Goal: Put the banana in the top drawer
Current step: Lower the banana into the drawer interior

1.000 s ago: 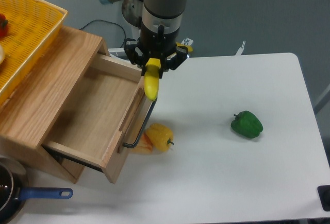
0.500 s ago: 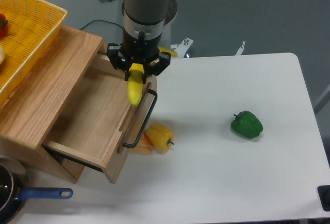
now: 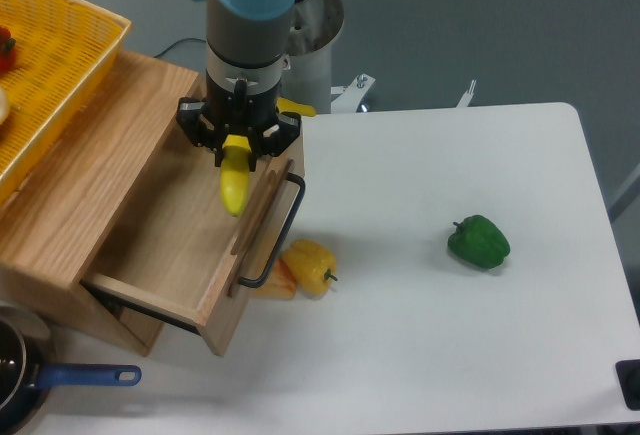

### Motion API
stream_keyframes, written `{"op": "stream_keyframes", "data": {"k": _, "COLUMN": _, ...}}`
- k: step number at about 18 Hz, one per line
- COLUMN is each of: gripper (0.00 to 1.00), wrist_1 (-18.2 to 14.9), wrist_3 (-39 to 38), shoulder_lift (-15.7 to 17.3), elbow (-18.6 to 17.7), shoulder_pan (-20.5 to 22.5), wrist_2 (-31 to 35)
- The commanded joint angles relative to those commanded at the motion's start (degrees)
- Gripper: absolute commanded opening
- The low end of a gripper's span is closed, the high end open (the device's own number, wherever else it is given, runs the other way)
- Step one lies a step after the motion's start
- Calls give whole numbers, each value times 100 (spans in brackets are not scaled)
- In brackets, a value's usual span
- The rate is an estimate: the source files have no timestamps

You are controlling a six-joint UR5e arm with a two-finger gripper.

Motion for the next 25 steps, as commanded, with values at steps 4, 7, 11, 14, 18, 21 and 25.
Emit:
{"op": "stream_keyframes", "data": {"k": 4, "gripper": 27, "wrist_1": 9, "wrist_3": -193, "shoulder_lift": -9, "elbow": 9, "shoulder_pan": -53, "wrist_2": -88}}
{"op": "stream_keyframes", "data": {"k": 7, "gripper": 27, "wrist_1": 70, "wrist_3": -492, "shoulder_lift": -35, "elbow": 9, "shoulder_pan": -62, "wrist_2": -114}}
{"op": "stream_keyframes", "data": {"k": 11, "gripper": 27, "wrist_1": 123, "wrist_3": -773, "shoulder_lift": -61, "elbow": 9, "shoulder_pan": -79, "wrist_2": -237}}
{"op": "stream_keyframes", "data": {"k": 14, "gripper": 27, "wrist_1": 132, "wrist_3": -923, "shoulder_lift": -88, "elbow": 9, "shoulder_pan": -149, "wrist_2": -237}}
{"op": "stream_keyframes", "data": {"k": 18, "gripper": 27, "wrist_1": 281, "wrist_3": -950, "shoulder_lift": -114, "elbow": 9, "shoulder_pan": -202, "wrist_2": -272}}
{"op": "stream_keyframes", "data": {"k": 21, "gripper": 27, "wrist_1": 290, "wrist_3": -976, "shoulder_lift": -158, "elbow": 9, "shoulder_pan": -272, "wrist_2": -281}}
{"op": "stream_keyframes", "data": {"k": 25, "gripper": 27, "wrist_1": 290, "wrist_3": -976, "shoulder_lift": -211, "elbow": -9, "shoulder_pan": -272, "wrist_2": -273}}
